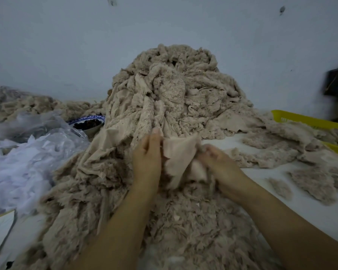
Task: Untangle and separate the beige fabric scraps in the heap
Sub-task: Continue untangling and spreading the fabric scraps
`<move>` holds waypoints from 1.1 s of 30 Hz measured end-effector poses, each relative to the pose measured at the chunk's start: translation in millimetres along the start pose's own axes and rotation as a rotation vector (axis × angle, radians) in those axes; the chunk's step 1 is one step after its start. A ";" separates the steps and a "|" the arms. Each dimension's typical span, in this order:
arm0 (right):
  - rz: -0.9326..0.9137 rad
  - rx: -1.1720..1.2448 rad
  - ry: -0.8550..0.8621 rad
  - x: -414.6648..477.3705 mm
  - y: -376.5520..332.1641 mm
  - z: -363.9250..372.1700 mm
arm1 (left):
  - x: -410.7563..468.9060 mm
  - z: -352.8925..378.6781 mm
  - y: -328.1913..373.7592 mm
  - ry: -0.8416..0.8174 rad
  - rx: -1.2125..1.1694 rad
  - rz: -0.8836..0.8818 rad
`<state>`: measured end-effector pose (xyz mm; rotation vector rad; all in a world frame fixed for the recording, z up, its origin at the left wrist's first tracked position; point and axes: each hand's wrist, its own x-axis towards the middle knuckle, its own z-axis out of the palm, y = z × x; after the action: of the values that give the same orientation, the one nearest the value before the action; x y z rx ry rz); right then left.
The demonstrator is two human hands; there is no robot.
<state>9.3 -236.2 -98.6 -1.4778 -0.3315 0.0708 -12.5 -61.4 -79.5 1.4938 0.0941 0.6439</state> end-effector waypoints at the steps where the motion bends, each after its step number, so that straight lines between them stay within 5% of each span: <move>1: 0.009 0.292 0.113 3.0 -6.1 -5.8 | 2.0 -3.7 -0.4 0.097 0.026 0.092; 4: -0.021 0.783 0.344 10.5 -13.9 -27.7 | 11.2 -13.6 -7.8 0.284 0.093 0.251; 7: 0.156 0.630 0.338 9.5 -0.6 -17.9 | 17.0 -12.7 -20.0 0.273 0.340 0.148; 12: 0.145 0.115 0.122 4.8 7.3 10.0 | 22.3 -17.5 -30.3 0.032 0.468 -0.203; 15: 0.107 -0.012 0.008 -0.1 11.3 17.1 | 9.3 -8.6 -19.3 -0.052 0.445 0.077; 17: 0.088 0.009 -0.047 -1.8 12.2 20.5 | -8.6 6.2 -11.6 -0.287 0.454 0.254; 21: 0.144 0.143 0.023 -1.3 6.2 14.7 | -27.4 24.9 -17.6 -0.664 0.434 0.323; 25: 0.158 0.157 0.093 1.0 5.3 8.2 | -27.8 23.4 -17.4 -0.657 0.285 0.173; 30: 0.179 0.289 0.122 3.0 2.6 13.0 | -16.1 15.4 -18.1 -0.332 0.220 -0.135; 33: 0.145 0.219 0.133 1.7 2.0 13.3 | -10.1 10.8 -18.7 -0.435 0.229 -0.177</move>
<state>7.8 -222.8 -99.6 -1.2802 -0.1046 0.1201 -9.8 -74.6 -99.2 1.7931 -0.0368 0.1603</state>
